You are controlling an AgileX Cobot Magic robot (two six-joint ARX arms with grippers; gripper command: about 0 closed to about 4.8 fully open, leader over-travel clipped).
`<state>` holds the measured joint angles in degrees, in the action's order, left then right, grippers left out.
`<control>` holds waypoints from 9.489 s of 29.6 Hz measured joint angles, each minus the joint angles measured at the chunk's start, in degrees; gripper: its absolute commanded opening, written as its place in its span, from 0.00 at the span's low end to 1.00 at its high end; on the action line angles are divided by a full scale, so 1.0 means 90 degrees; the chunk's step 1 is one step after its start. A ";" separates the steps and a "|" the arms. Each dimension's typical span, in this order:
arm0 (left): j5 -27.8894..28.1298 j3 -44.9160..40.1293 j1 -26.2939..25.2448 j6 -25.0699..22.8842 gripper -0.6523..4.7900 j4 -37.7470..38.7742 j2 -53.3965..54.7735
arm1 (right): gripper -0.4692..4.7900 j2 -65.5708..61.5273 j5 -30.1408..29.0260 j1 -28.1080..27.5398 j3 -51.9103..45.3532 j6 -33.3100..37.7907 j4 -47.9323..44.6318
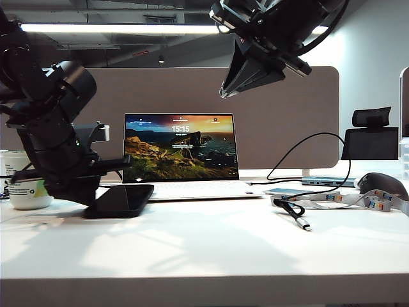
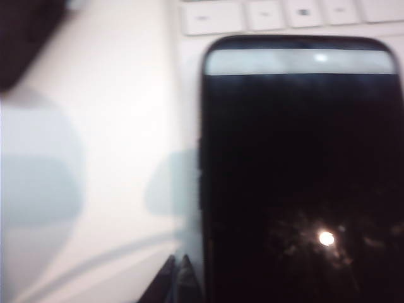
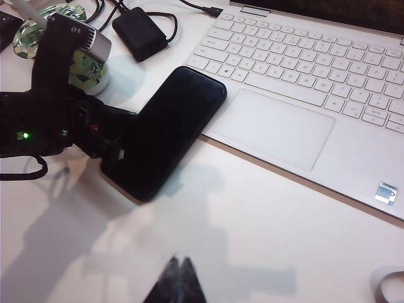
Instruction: Pick up the black phone, pick up the charger plug, insert the charger plug into the phone's charging port, and finally place the connected phone back on the desk.
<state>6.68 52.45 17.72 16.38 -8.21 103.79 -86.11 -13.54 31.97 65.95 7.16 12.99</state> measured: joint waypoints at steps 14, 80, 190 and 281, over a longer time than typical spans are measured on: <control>-0.1627 -0.0005 0.0005 0.0243 0.15 0.0036 -0.0041 | 0.08 0.0000 0.0085 0.0000 0.0002 -0.0313 -0.0007; -0.4367 0.0044 -0.0653 0.2725 1.00 -0.1358 0.0435 | 0.08 -0.3383 -0.0192 -0.0510 0.1421 -0.0833 -0.1270; -0.6802 -0.0029 -0.0318 0.1528 0.11 -0.6207 -0.0899 | 0.08 -0.0325 -0.2312 -0.1496 0.1698 -0.1120 -0.0634; -0.7089 0.0068 0.1171 0.2008 0.11 -0.6540 -0.1865 | 0.63 0.1712 -0.2926 -0.0991 0.2302 -0.2353 0.1919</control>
<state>-57.12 53.06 28.25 34.46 -67.07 87.00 -70.70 -39.88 23.05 86.67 -14.02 30.26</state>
